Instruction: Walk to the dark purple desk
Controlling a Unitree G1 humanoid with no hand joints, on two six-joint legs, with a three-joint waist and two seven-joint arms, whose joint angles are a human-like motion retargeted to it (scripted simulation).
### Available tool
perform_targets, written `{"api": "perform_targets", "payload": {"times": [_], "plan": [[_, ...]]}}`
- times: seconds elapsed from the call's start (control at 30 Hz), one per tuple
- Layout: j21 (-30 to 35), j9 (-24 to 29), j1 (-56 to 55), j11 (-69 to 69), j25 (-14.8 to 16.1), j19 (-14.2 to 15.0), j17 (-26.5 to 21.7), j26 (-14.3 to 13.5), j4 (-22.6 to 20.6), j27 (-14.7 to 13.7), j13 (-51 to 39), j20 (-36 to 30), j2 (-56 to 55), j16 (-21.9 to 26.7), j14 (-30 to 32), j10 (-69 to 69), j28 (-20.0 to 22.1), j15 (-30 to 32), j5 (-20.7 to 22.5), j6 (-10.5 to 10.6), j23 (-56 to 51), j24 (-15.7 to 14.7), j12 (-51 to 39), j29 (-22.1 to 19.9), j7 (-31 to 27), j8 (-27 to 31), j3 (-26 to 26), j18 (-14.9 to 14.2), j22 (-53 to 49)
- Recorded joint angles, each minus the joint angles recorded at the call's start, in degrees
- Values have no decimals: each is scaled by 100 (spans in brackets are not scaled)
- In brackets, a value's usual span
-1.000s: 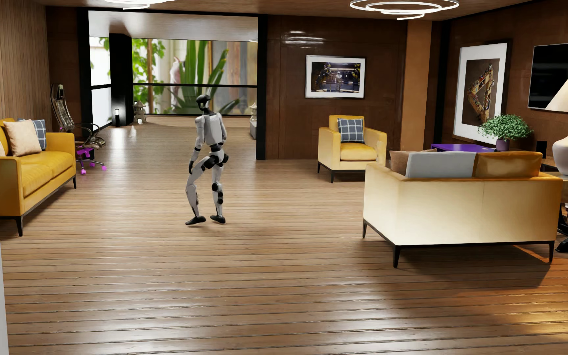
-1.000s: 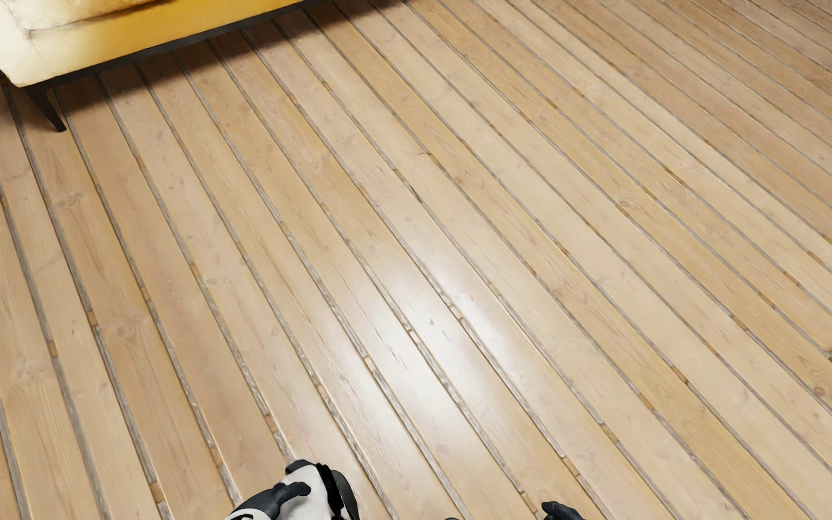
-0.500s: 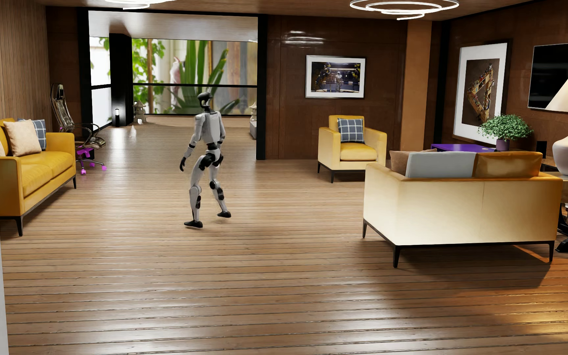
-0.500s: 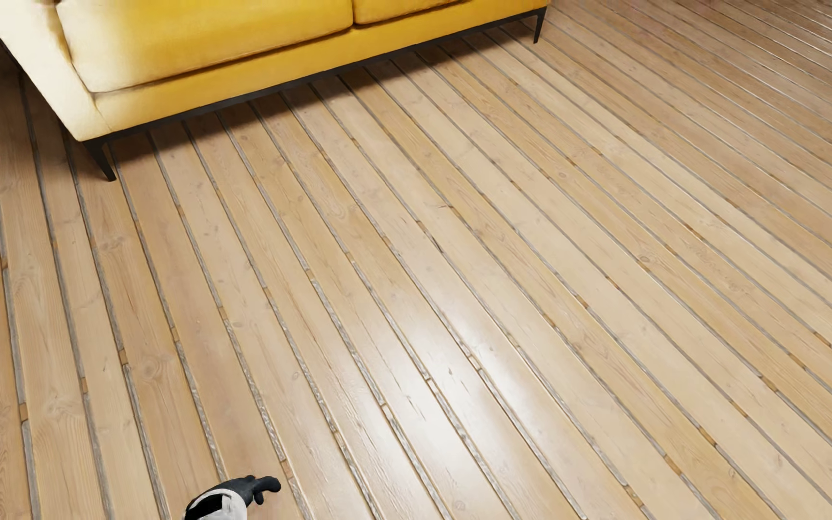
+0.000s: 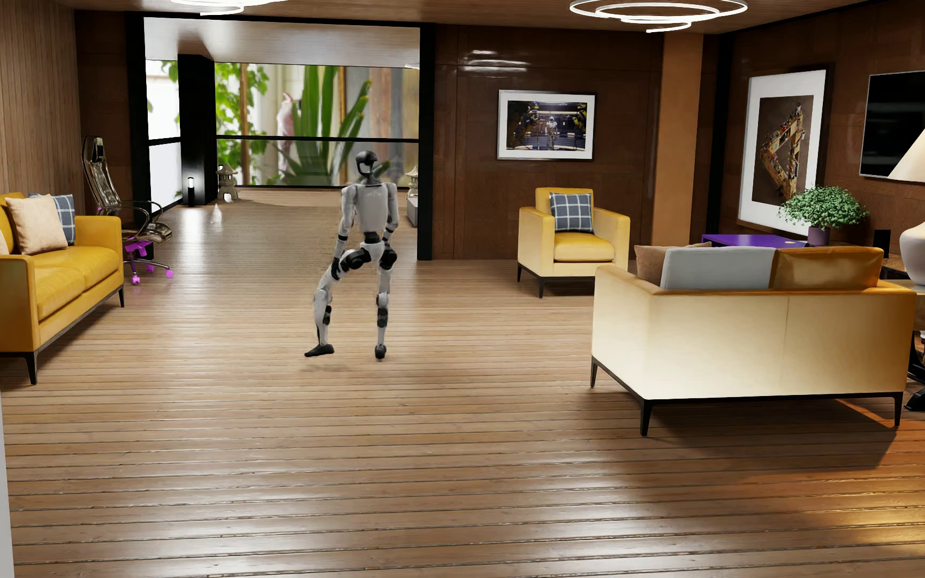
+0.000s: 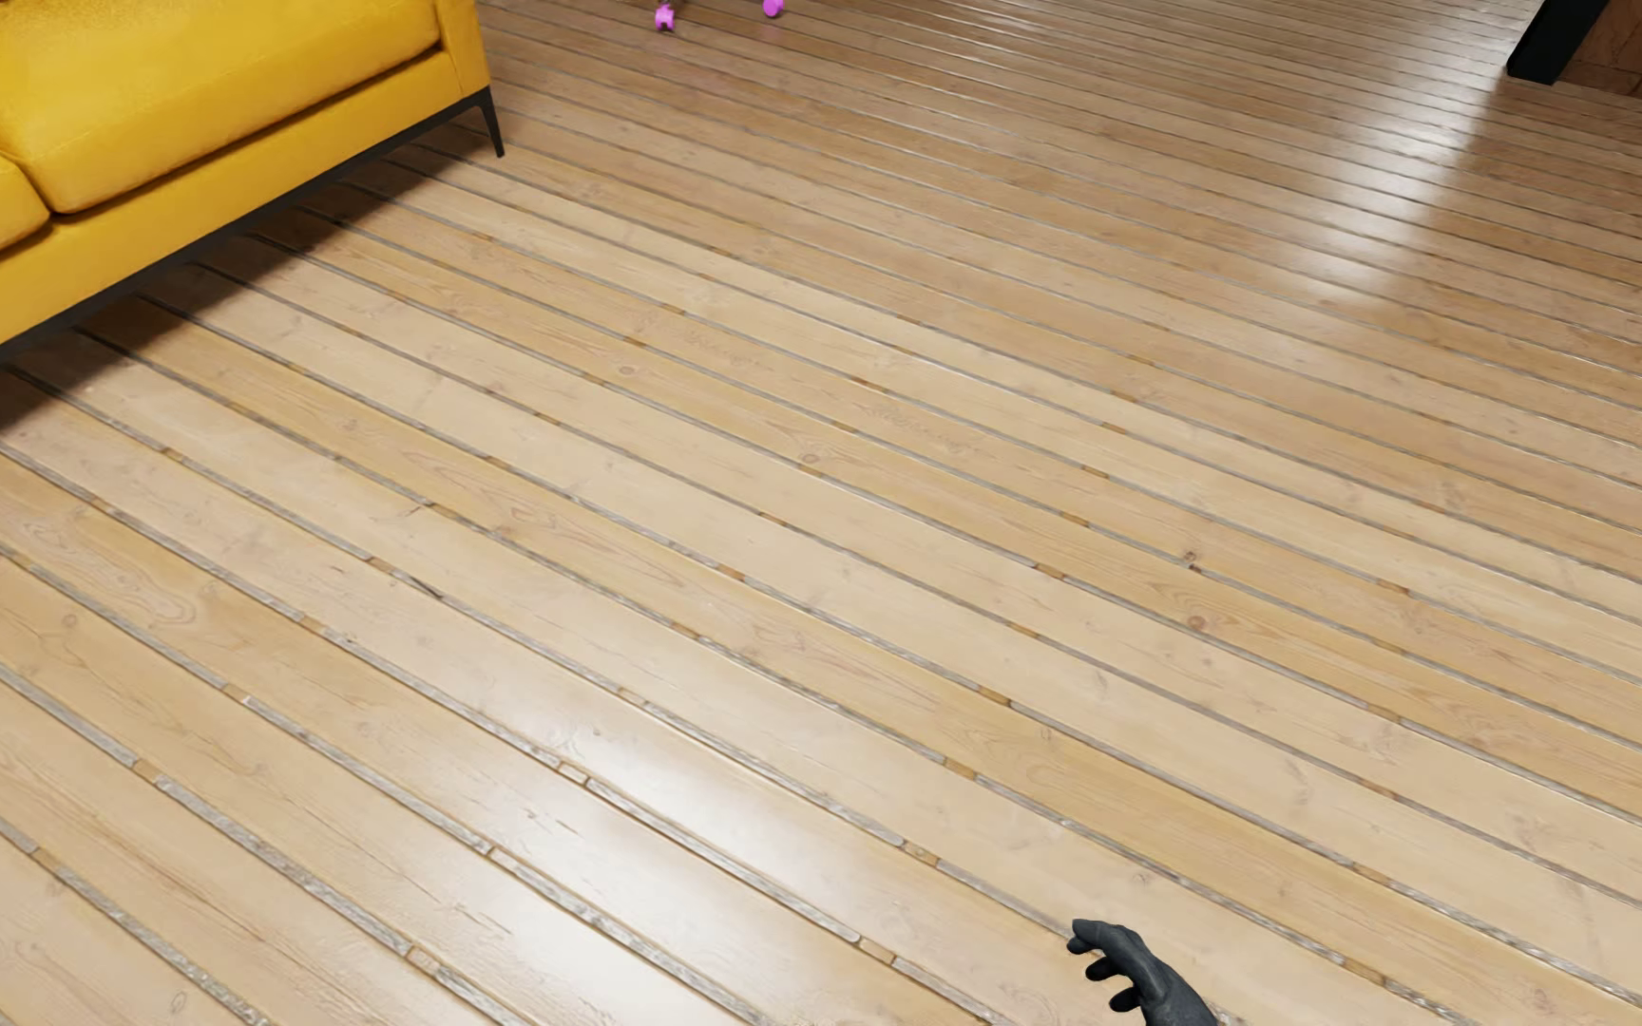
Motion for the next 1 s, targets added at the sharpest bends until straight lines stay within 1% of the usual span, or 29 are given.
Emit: {"api": "perform_targets", "payload": {"times": [0.03,0.07,0.1,0.13,0.17,0.2,0.23,0.27,0.3,0.33,0.37,0.4,0.43,0.47,0.5,0.53,0.57,0.6,0.63,0.67,0.7,0.73,0.77,0.8,0.83,0.9,0.93,0.97,1.0], "plan": [[-216,29,-210,-100,182,33,9,32,-495,96,61,118,-2,-239,-220,499,-25,-44,213,17,-79,-43,73,-110,-424,255,75,-123,-31],[-382,42,-421,-242,347,81,-20,30,-1046,151,102,261,-1,-457,-309,900,36,-56,404,27,-154,-77,136,-180,-718,489,129,-329,-127],[-519,41,-631,-382,531,132,-69,-25,-1534,176,113,402,-8,-635,-405,1184,105,-63,584,38,-228,-80,210,-176,-820,710,167,-611,-282],[-580,32,-827,-519,614,167,-173,-98,-1990,194,86,539,-23,-773,-463,1338,169,-55,761,46,-290,-62,296,-139,-817,948,200,-891,-465],[-624,22,-1014,-655,601,133,-267,-185,-2428,197,55,661,-39,-840,-466,1388,235,-17,955,52,-390,-10,410,-98,-775,1227,234,-1041,-665],[-629,14,-1207,-748,587,69,-324,-253,-2813,195,-48,787,-68,-860,-458,1361,292,15,1183,62,-489,61,528,-87,-701,1549,268,-1102,-875],[-584,7,-1384,-768,570,-59,-350,-305,-3194,187,-210,912,-122,-826,-477,1237,367,44,1440,77,-566,142,669,-106,-663,1913,306,-1223,-1090],[-463,1,-1516,-755,587,-208,-369,-322,-3588,189,-488,987,-170,-766,-479,966,469,75,1714,92,-536,298,830,-125,-687,2319,341,-1339,-1303],[-270,-10,-1570,-723,547,-312,-389,-353,-4006,160,-758,1090,-194,-702,-451,507,549,82,1985,106,-488,400,1035,-131,-780,2750,364,-1431,-1495],[-28,-31,-1529,-690,457,-401,-390,-356,-4422,125,-1012,1197,-185,-618,-445,-144,579,78,2257,121,-415,473,1256,-130,-888,3171,369,-1439,-1636],[254,-61,-1391,-687,283,-520,-392,-325,-4757,93,-1237,1287,-136,-524,-443,-931,531,89,2503,132,-310,550,1461,-90,-1025,3575,361,-1439,-1712],[520,-104,-1184,-713,83,-655,-379,-252,-4905,86,-1412,1391,-44,-424,-405,-1712,406,121,2725,136,-191,624,1621,-46,-1088,3959,352,-1442,-1723],[774,-157,-964,-750,-99,-714,-367,-206,-4886,79,-1527,1491,72,-306,-359,-2277,304,125,2920,145,-61,771,1730,-15,-811,4318,337,-1499,-1711],[987,-210,-782,-775,-199,-707,-373,-223,-4609,85,-1570,1648,229,-225,-449,-2423,365,135,3064,129,91,934,1792,24,-595,4692,371,-1286,-1699],[1142,-263,-610,-754,-188,-580,-409,-276,-4542,115,-1533,1880,383,-218,-493,-2581,529,159,3143,95,255,1011,1793,39,-520,5034,421,89,-1689],[1263,-295,-538,-547,-152,78,-477,-300,-4357,177,-1451,2243,451,-306,-355,-2568,867,169,3177,48,446,912,1723,48,-283,5231,469,784,-1704],[1331,-299,-494,-53,-102,1335,-552,-331,-4144,304,-1327,2650,338,-461,-492,-2411,1179,395,3128,-9,700,641,1593,44,-64,5232,535,1037,-1691],[1360,-281,-370,806,-88,1674,-675,-377,-3867,535,-1220,2956,106,-642,-757,-2260,1469,880,3289,-70,1043,372,1436,74,325,4576,679,1062,-1643],[1404,-242,-191,2026,-143,1689,-844,-392,-3526,816,-1186,3046,-480,-741,-1040,-2110,1634,1397,3017,-143,1414,293,1245,155,861,3264,899,982,-1583],[1432,-225,78,3037,-247,1694,-981,-506,-3290,1099,-1193,2998,-1003,-721,-1240,-2123,1636,1373,2266,-194,1774,302,1012,206,1253,2944,935,910,-1579],[1365,-221,366,3789,-332,1794,-1140,-551,-3211,1309,-1097,2841,-1410,-633,-1392,-2208,1679,1340,1193,-259,1938,371,630,236,1527,2582,840,826,-1576],[1114,-218,670,4229,-269,1145,-1286,-787,-3254,1370,-958,2635,-1740,-455,-1523,-2327,1741,1454,282,-333,1991,440,305,220,1676,2363,643,745,-1589],[755,-214,947,4368,-87,152,-1403,-1039,-3316,1295,-709,2457,-2052,-253,-1669,-2400,1823,1579,-313,-400,1895,484,-87,126,1754,2234,406,658,-1534],[330,-208,1204,4278,175,-282,-1535,-1280,-3371,1147,-428,2247,-2355,-73,-1834,-2420,1855,1448,-507,-443,1686,467,-533,24,1801,2344,165,569,-1510],[-102,-202,1438,3992,469,-256,-1635,-1434,-3387,984,-113,1957,-2644,155,-1999,-2419,1839,1438,-466,-463,1427,530,-1019,-107,1810,2552,-55,472,-1500],[-915,-212,1839,2730,991,177,-1645,-1528,-3347,743,562,1281,-2956,558,-2316,-2390,1734,1490,-191,-452,925,680,-2115,-445,1751,2875,-383,267,-1495],[-1292,-231,2053,1728,1165,287,-1535,-1440,-3319,724,856,933,-2945,703,-2437,-2444,1577,1651,-89,-431,753,711,-2661,-642,1732,2923,-490,165,-1480],[-1616,-263,2304,480,1273,504,-1367,-1291,-3301,780,1091,600,-2831,807,-2525,-2601,1365,2055,28,-400,634,759,-3161,-800,1748,2975,-566,63,-1497],[-1929,-304,2562,-865,1356,1192,-1173,-1161,-3317,834,1292,279,-2597,862,-2608,-2775,1134,2273,84,-365,546,846,-3600,-891,1783,3049,-622,-52,-1540]]}}
